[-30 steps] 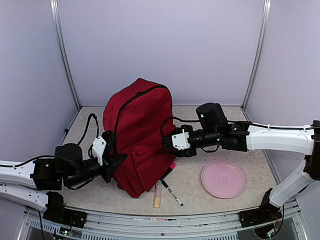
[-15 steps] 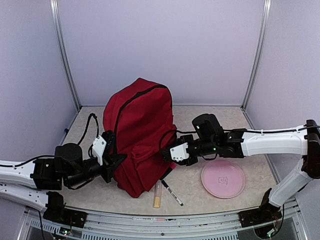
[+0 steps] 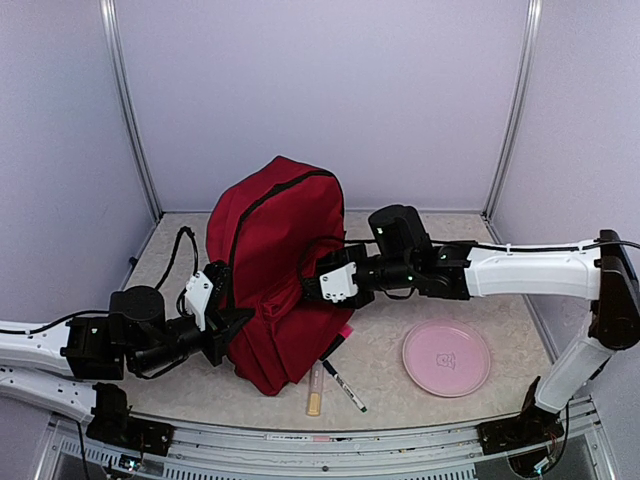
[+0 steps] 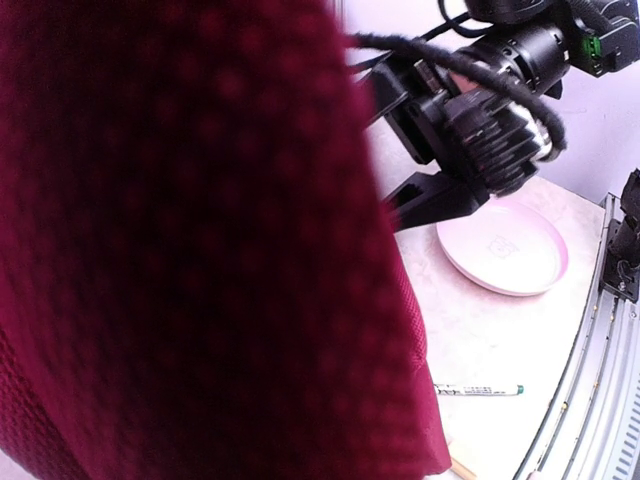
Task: Pack the student bag
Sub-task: Open the lower front pocket of the student bag.
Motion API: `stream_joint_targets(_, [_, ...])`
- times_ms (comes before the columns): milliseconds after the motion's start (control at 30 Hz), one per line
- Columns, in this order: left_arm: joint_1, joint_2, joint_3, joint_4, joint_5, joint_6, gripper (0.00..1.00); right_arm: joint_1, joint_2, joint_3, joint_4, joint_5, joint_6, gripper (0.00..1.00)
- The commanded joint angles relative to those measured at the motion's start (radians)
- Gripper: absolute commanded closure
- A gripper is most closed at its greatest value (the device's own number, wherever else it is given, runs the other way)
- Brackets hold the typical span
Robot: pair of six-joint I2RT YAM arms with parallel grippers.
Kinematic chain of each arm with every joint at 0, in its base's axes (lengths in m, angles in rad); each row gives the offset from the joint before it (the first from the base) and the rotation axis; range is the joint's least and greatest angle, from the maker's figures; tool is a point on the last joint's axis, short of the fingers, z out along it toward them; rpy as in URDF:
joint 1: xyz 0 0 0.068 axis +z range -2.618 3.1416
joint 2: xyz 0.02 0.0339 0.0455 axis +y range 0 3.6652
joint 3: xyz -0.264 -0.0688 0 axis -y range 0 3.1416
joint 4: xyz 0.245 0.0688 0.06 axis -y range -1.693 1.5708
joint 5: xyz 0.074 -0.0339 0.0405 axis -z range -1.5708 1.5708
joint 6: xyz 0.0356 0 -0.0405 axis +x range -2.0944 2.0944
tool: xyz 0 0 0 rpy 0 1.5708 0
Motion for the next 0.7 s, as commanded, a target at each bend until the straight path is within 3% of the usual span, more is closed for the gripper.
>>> stream_joint_targets(0, [0.006, -0.025, 0.029, 0.099, -0.003, 0.014, 1.0, 0.01, 0.067, 0.064, -0.111, -0.03, -0.011, 0.38])
stream_joint_targets(233, [0.048, -0.003, 0.052, 0.05, 0.007, -0.007, 1.0, 0.01, 0.168, 0.192, -0.42, -0.041, 0.072, 0.42])
stream_joint_targets(267, [0.052, 0.001, 0.054, 0.05, 0.013, -0.008, 1.0, 0.01, 0.166, 0.186, -0.432, -0.046, 0.075, 0.48])
stream_joint_targets(333, [0.059, 0.007, 0.056, 0.056, 0.019, -0.012, 1.0, 0.01, 0.154, 0.176, -0.442, -0.057, 0.09, 0.69])
stream_joint_targets(533, [0.073, 0.058, 0.086, 0.061, 0.011, -0.01, 0.83, 0.026, 0.095, 0.152, -0.483, -0.116, 0.135, 0.94])
stream_joint_targets(600, [0.074, 0.079, 0.094, 0.06, 0.012, -0.01, 0.88, 0.032, 0.064, 0.14, -0.479, -0.14, 0.145, 1.0])
stream_joint_targets(667, [0.074, 0.09, 0.097, 0.06, 0.001, -0.011, 1.0, 0.034, 0.033, 0.129, -0.471, -0.16, 0.158, 1.0])
